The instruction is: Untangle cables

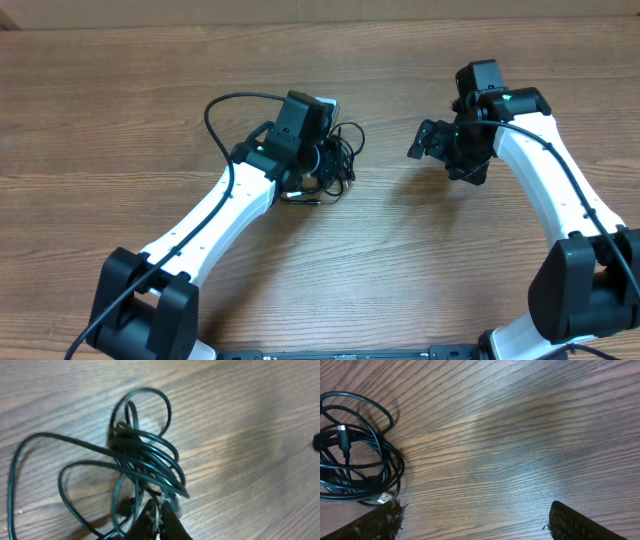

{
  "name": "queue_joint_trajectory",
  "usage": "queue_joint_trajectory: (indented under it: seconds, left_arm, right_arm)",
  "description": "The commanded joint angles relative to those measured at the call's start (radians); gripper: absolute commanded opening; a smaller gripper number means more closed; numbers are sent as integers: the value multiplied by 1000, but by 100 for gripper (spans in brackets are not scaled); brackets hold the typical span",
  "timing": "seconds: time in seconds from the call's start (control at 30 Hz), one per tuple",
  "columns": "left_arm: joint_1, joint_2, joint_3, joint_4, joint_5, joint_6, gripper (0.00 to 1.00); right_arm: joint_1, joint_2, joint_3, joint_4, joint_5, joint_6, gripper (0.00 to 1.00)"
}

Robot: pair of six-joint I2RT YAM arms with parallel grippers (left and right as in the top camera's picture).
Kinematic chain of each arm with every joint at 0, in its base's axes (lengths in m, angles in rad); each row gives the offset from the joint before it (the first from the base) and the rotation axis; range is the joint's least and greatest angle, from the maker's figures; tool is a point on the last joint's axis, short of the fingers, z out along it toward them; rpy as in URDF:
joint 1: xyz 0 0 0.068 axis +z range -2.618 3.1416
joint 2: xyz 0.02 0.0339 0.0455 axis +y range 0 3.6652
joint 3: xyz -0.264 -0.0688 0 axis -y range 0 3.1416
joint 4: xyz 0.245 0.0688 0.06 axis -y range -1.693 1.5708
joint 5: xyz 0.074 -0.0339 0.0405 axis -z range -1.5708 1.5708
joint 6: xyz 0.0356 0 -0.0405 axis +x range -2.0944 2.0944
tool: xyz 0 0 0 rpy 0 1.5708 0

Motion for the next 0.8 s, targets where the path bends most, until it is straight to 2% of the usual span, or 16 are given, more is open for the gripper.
queue_joint_trajectory:
  seconds: [0.0,0.03,0.1,0.13,0.2,0.33,0.57,0.67,0.77]
  left_arm:
    - [-2,-11,16,-7,55,22,4]
    - [-2,-11,16,-2,52,22,7]
    - [-2,-11,16,19,40,21,36]
    - [-2,-11,16,35,40,21,41]
    - [-2,-11,16,64,40,-10,44]
    - [-2,-4,16,99,35,-111,48]
    - [-2,64,16,77,36,-396,46]
    - [-3,94,16,76,39,-474,45]
    - [-3,113,16,94,39,-495,45]
  right_arm:
    - [1,-20,19,2,-3,-3,91]
    - [1,-20,19,2,-3,-3,91]
    - [1,-20,19,2,-3,-3,91]
    - [1,-20,19,2,-3,-3,91]
    - [1,-20,19,3,-3,-3,91]
    - [1,-20,19,3,-3,-3,91]
    - [1,-20,19,2,-3,-3,91]
    - [1,-20,19,2,-3,-3,91]
    - [1,-20,19,2,-3,-3,91]
